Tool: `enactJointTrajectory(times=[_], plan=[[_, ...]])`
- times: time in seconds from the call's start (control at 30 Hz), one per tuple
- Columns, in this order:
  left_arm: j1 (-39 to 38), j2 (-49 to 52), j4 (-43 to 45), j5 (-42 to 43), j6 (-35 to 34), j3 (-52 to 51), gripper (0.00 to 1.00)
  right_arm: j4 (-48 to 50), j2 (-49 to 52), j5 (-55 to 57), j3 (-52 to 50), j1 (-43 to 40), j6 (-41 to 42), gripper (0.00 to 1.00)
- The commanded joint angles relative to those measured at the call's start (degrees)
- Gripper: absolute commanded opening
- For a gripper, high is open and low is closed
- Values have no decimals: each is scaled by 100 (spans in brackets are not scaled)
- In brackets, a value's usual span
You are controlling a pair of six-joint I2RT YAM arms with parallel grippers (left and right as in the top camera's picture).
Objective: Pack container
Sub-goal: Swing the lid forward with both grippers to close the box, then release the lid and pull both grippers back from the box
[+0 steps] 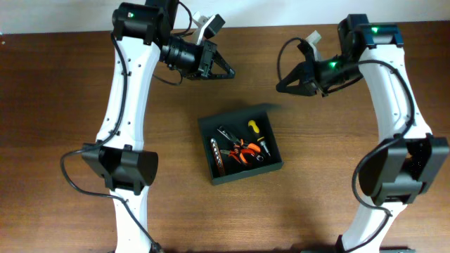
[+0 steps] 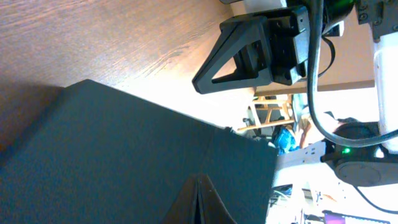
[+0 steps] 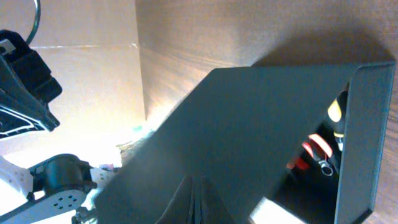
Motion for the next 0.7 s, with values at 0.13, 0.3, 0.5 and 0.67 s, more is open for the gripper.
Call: enactJointTrajectory(times=[0.13,0.3,0.5,0.67], plan=[[-332,-529,-4,-125,-138,-7,2,-245,-356,802,20,31,-101,4],[-256,-649,-4,-1196,-597,-7,2,-509,-358,1670,22,33,-92,4],[-50,-693,-4,-2542,-1259,-7,2,-981,-361,3062,31,33,61,4],[-13,-767,-4,-3803,-1786,-7,2,-1110,-361,4382,28,33,579,4]])
